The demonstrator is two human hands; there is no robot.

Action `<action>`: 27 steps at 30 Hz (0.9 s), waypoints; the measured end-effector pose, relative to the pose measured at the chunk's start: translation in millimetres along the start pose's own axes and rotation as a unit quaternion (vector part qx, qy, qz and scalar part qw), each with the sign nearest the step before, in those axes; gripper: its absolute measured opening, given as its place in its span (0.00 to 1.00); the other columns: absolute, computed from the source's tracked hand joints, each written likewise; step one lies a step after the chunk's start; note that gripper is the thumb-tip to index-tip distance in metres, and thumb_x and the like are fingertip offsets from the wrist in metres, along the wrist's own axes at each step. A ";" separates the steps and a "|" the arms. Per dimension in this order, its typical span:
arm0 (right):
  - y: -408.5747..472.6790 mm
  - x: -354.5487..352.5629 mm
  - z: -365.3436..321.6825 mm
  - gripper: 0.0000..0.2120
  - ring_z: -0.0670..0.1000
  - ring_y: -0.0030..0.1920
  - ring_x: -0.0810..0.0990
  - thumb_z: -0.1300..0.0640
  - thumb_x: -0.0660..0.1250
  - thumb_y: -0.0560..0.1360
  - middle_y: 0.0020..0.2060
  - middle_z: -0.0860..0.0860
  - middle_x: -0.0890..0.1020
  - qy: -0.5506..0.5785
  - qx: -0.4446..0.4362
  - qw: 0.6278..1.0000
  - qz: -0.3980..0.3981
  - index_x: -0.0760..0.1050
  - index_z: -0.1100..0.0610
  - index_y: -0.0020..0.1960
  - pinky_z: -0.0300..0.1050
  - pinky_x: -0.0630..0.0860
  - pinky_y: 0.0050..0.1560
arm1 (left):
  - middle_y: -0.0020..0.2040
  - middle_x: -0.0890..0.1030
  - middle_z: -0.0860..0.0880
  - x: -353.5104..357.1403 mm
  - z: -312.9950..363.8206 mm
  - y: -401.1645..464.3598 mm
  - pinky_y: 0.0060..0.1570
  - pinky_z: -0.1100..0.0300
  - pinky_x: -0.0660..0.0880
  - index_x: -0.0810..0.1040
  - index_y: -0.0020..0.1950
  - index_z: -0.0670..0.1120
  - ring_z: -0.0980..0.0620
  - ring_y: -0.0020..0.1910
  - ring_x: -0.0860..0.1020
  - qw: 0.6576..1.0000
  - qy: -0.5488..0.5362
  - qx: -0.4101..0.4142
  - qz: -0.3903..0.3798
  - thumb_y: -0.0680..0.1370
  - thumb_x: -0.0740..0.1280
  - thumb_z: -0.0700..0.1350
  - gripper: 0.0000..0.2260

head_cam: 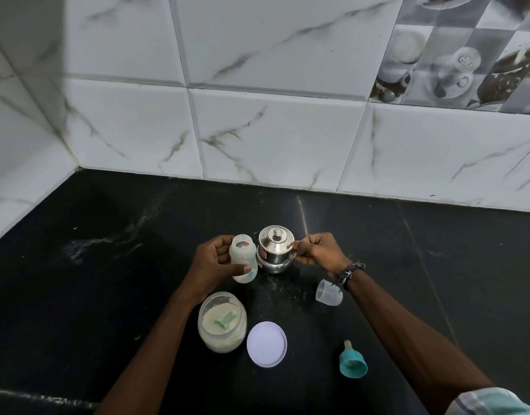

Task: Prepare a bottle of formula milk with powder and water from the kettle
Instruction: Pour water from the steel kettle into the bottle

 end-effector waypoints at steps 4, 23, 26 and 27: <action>-12.8 -10.3 -9.4 0.11 0.54 0.38 0.81 0.64 0.71 0.76 0.39 0.64 0.83 0.001 -0.010 1.000 0.006 0.80 0.63 0.35 0.38 0.81 0.36 | 0.53 0.85 0.46 1.9 2.2 1.1 0.53 0.55 0.81 0.77 0.59 0.41 0.46 0.54 0.83 1.000 -0.004 0.008 -0.003 0.60 0.78 0.28 0.29; -95.5 -95.0 -114.5 0.10 0.50 0.34 0.83 0.67 0.68 0.75 0.39 0.63 0.83 -0.023 -0.041 0.999 -0.002 0.77 0.77 0.50 0.49 0.84 0.47 | 0.62 0.80 0.40 56.9 37.7 -12.3 0.58 0.50 0.78 0.73 0.67 0.41 0.43 0.61 0.79 0.983 -0.122 0.023 -0.133 0.60 0.83 0.51 0.39; -107.0 -98.2 -120.6 0.11 0.52 0.35 0.83 0.67 0.68 0.75 0.38 0.62 0.83 -0.018 -0.047 0.999 -0.003 0.77 0.77 0.51 0.47 0.84 0.44 | 0.63 0.78 0.36 66.1 39.2 -16.3 0.61 0.46 0.75 0.71 0.69 0.40 0.40 0.62 0.77 0.969 -0.177 0.012 -0.170 0.62 0.82 0.50 0.40; -110.2 -99.0 -122.1 0.11 0.53 0.36 0.83 0.67 0.68 0.75 0.38 0.61 0.84 -0.019 -0.049 0.999 -0.002 0.77 0.77 0.51 0.46 0.84 0.44 | 0.62 0.78 0.36 68.7 39.5 -17.1 0.62 0.46 0.75 0.72 0.68 0.40 0.40 0.61 0.78 0.966 -0.186 0.011 -0.177 0.62 0.82 0.49 0.39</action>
Point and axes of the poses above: each hand's wrist, its own y-axis towards the middle knuckle, its own x-axis out of the palm, z = x × y, the point moved 5 cm from there along y, towards the middle knuckle
